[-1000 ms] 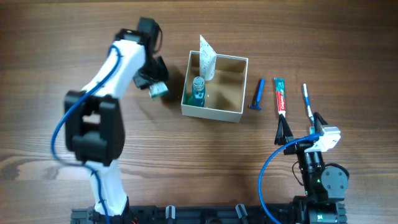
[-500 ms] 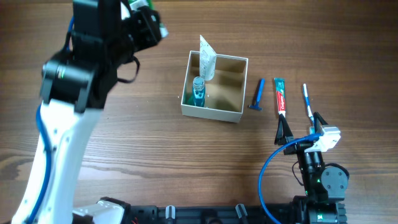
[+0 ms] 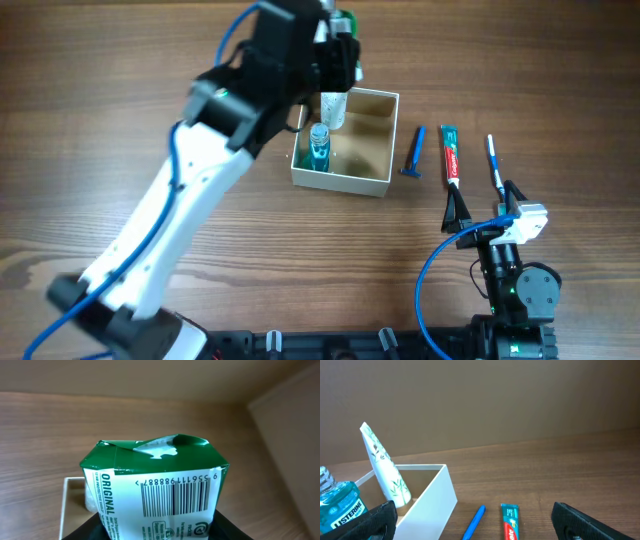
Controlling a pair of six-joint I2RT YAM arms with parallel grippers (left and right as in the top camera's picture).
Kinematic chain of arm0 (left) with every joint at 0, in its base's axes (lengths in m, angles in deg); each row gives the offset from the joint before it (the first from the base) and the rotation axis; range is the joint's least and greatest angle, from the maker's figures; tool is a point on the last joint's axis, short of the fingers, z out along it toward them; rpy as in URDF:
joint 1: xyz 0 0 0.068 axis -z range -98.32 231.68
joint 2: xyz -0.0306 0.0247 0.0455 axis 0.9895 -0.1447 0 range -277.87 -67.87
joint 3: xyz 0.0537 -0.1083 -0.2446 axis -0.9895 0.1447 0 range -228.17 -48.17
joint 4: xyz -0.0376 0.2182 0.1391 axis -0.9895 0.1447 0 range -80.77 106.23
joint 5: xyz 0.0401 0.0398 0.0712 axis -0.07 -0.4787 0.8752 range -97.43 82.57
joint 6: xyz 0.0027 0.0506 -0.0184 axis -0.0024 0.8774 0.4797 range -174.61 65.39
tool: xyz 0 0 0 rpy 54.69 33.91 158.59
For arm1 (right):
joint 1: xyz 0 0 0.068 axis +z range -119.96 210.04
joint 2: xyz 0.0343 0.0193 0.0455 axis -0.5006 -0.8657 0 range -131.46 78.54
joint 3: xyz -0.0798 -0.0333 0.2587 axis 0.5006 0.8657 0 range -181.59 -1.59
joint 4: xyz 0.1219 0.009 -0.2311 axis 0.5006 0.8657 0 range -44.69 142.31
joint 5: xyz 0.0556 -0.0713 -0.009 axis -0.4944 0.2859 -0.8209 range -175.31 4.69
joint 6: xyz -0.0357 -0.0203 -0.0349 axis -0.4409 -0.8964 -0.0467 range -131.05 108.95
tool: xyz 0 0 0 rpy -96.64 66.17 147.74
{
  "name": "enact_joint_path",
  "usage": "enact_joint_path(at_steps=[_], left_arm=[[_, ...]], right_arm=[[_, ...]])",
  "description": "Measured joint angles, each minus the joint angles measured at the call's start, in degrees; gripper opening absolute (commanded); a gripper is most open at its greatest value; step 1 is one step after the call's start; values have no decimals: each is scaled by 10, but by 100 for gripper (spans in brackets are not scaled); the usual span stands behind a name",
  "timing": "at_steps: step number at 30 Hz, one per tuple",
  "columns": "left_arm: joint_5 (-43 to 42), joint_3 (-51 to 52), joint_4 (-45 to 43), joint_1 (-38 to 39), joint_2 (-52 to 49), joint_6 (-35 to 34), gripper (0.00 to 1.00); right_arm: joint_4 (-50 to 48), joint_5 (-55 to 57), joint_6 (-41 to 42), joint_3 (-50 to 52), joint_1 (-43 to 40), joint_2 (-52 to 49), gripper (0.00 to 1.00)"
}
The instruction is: Pack container
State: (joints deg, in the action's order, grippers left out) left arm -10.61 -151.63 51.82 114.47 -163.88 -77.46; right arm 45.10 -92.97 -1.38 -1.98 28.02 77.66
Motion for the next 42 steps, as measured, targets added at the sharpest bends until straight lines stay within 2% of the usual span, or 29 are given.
enact_joint_path(at_steps=[9, 19, 29, 31, 36, 38, 39, 42], left_arm=[[-42, 1, -27, 10, -37, 63, 50], [-77, 1, -12, 24, -65, 140, 54], [-83, 1, -4, 41, -87, 166, 54], [-82, 1, 4, 41, -87, 166, 58], [-69, 1, 10, 41, -90, 169, 76], [-61, 1, 9, 41, -90, 171, 85], [-58, 1, 9, 41, -90, 172, 94], [-29, 1, 9, 40, -90, 176, 100]], right_arm=[[0, 0, 0, 0, 0, 0, 100], [0, 0, 0, 0, 0, 0, 100], [0, 0, 0, 0, 0, 0, 100], [0, 0, 0, 0, 0, 0, 100], [0, 0, 0, 0, 0, 0, 100], [0, 0, 0, 0, 0, 0, 100], [0, 0, 0, 0, 0, 0, 100], [0, 0, 0, 0, 0, 0, 100]])
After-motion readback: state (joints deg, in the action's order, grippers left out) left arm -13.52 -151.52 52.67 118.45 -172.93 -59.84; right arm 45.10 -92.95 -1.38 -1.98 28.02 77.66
